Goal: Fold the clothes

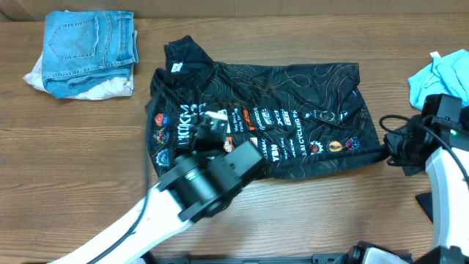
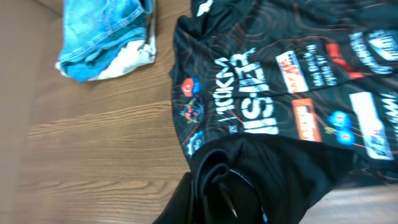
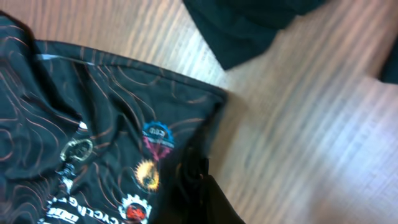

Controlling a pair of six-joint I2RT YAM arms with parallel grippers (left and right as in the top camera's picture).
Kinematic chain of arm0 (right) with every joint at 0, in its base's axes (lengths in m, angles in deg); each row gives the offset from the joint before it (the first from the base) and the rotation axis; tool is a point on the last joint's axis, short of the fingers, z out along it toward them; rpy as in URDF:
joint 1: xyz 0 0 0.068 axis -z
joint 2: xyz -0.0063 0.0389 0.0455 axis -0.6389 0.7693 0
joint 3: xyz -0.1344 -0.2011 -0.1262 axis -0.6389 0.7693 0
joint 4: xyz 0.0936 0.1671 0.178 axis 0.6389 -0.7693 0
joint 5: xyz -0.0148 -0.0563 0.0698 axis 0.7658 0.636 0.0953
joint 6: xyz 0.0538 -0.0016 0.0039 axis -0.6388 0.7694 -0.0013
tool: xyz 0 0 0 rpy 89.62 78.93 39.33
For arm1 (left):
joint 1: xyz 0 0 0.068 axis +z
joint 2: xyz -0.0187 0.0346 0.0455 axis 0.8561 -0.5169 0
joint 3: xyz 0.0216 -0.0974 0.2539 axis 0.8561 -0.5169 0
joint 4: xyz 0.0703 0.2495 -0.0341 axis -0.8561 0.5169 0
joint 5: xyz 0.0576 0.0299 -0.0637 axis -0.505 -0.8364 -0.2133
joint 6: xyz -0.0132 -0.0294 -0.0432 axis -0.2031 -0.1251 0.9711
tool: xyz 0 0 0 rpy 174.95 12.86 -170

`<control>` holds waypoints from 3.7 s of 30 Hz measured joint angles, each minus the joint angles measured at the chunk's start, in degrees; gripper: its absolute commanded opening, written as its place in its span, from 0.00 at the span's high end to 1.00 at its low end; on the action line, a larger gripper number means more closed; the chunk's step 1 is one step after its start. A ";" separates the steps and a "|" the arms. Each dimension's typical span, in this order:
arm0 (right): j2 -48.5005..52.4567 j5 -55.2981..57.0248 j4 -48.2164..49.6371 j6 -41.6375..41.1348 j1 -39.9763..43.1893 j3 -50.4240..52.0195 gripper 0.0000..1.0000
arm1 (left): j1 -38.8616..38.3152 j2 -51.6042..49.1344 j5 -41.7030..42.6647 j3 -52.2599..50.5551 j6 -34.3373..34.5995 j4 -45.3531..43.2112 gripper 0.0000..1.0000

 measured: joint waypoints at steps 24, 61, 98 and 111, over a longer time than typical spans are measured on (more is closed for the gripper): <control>9.53 -5.62 13.11 1.01 -0.72 -0.09 0.95 | 21.94 -7.13 0.94 -0.02 -9.94 -18.88 0.95; 10.67 -6.23 -5.75 14.73 -5.44 -11.28 0.71 | 28.28 -9.29 35.26 1.03 -16.31 -3.08 0.88; 18.34 -20.50 13.62 14.40 -13.25 -0.57 0.78 | 37.29 -28.37 45.59 -15.32 -12.09 -15.39 0.96; 23.65 -20.96 16.59 13.16 -14.64 -0.50 0.78 | 49.48 -28.37 44.89 -15.39 -13.79 -17.16 0.95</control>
